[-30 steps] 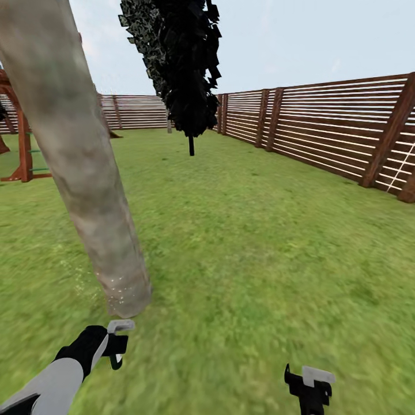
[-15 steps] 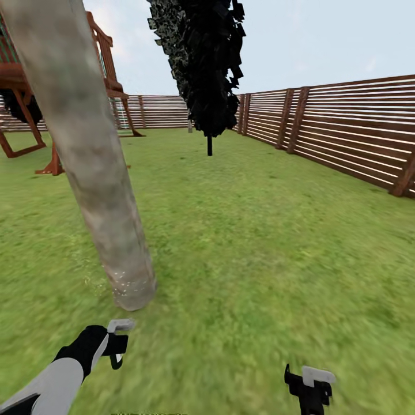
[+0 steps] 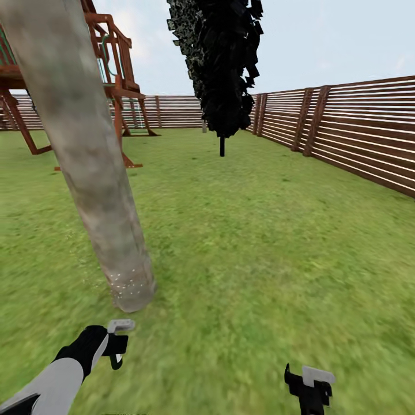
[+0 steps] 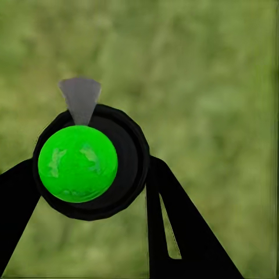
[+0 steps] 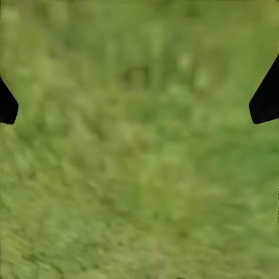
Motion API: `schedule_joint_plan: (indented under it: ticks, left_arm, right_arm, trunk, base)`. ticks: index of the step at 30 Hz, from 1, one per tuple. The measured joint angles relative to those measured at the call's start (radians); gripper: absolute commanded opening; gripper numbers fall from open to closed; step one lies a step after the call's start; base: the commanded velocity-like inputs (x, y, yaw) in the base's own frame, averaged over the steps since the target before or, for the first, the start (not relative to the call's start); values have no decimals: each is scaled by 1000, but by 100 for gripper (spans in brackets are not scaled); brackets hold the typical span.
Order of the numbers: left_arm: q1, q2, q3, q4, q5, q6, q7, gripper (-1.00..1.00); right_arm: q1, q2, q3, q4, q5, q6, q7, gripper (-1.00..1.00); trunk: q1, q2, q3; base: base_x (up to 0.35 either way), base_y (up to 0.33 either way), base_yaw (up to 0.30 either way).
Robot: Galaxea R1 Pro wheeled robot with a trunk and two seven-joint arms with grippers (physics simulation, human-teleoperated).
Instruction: In the garden, pick up the pesticide atomizer on the floor and spray pesticide onto both trees until each tree trunk is fully covered.
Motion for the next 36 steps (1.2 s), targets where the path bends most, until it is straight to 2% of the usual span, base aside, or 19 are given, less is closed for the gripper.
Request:
schedule_joint_plan:
  ticks: [5, 10, 12, 13, 14, 17, 18, 19, 21, 23, 24, 26, 27, 28, 29, 31, 32, 34, 36]
  left_arm:
    - [0, 1, 0, -2, 0, 0, 0, -100]
    - [-6, -7, 2, -23, 3, 5, -3, -100]
    - [-16, -42, -3, -28, 8, 11, -3, -100]
    - [-33, -73, -7, -53, 10, 20, -3, -100]
    - [-52, -81, -9, -69, 3, 43, -4, -100]
    - [-64, -64, -11, -96, -10, 85, -12, -100]
    - [-62, -28, -12, -139, 5, 99, -15, -100]
    - [-60, 8, -12, -153, -18, 102, -16, -100]
    - [-57, 7, -16, -160, -5, 113, -18, -100]
    - [-65, -38, -71, -170, 8, 122, -42, -100]
    - [-72, -56, -80, -177, 8, 136, -54, -100]
    - [-95, -59, -84, -187, -3, 191, -73, -100]
    - [-108, -50, -86, -192, -8, 219, -95, -100]
    - [-115, -14, -87, -201, -7, 235, -119, -100]
    - [-117, 20, -86, -205, -23, 237, -131, -100]
    - [-115, 62, -87, -207, -13, 241, -155, -100]
    - [-114, 63, -88, -207, -6, 243, -160, -100]
    - [-116, 37, -127, -208, 3, 246, -164, -100]
    - [-118, 17, -149, -213, 0, 246, -165, -100]
  right_arm:
    - [0, 0, 0, 0, 0, 0, 0, 100]
    - [0, -1, -2, 0, 0, 0, 0, 100]
    - [0, -1, -1, -1, 0, 0, 0, 100]
    - [0, -2, -1, -1, 0, 0, 0, 100]
    - [0, -3, -1, -1, 0, 0, 0, 100]
    - [0, -4, -1, -1, 0, 0, -1, 100]
    - [0, -5, -2, -1, 0, 0, -1, 100]
    - [0, -6, -1, -1, 0, 0, -1, 100]
    - [0, -6, -1, -1, 0, 0, -1, 100]
    - [0, -7, -1, -1, 0, 0, -1, 100]
    - [0, -8, -1, -1, 0, 0, -1, 100]
    - [0, -8, -1, -1, 0, 0, -1, 100]
    - [0, -8, -1, -1, 0, 0, -1, 100]
    - [0, -8, -1, -1, 0, 0, -1, 100]
    - [0, -8, -1, -1, 0, 0, -1, 100]
    - [0, -8, -1, -1, 0, 0, -1, 100]
    - [0, -8, -1, -1, 0, 0, -1, 100]
    - [0, -6, -2, -1, 0, 0, -1, 100]
    - [0, -6, -2, -1, 0, 0, -1, 100]
  trunk:
    - [0, 0, 0]
    - [0, 0, 0]
    - [0, 0, 0]
    - [0, 0, 0]
    - [0, 0, 0]
    - [0, 0, 0]
    - [0, 0, 0]
    - [0, 0, 0]
    - [0, 0, 0]
    - [0, 0, 0]
    - [0, 0, 0]
    - [0, 0, 0]
    - [0, 0, 0]
    - [0, 0, 0]
    - [0, 0, 0]
    - [0, 0, 0]
    - [0, 0, 0]
    - [0, 0, 0]
    - [0, 0, 0]
  base:
    - [5, -257, 274]
    - [0, -33, 272]
    - [0, -1, 93]
    - [0, 0, 16]
    - [0, 0, 8]
    - [0, 0, 3]
    - [0, 0, 0]
    - [0, 0, 0]
    - [0, 0, 0]
    - [0, 0, 0]
    - [0, 0, 0]
    - [0, 0, 0]
    - [0, 0, 0]
    - [0, 0, 0]
    - [0, 0, 0]
    - [0, 0, 0]
    - [0, 0, 121]
    - [0, 0, 217]
    - [0, 0, 262]
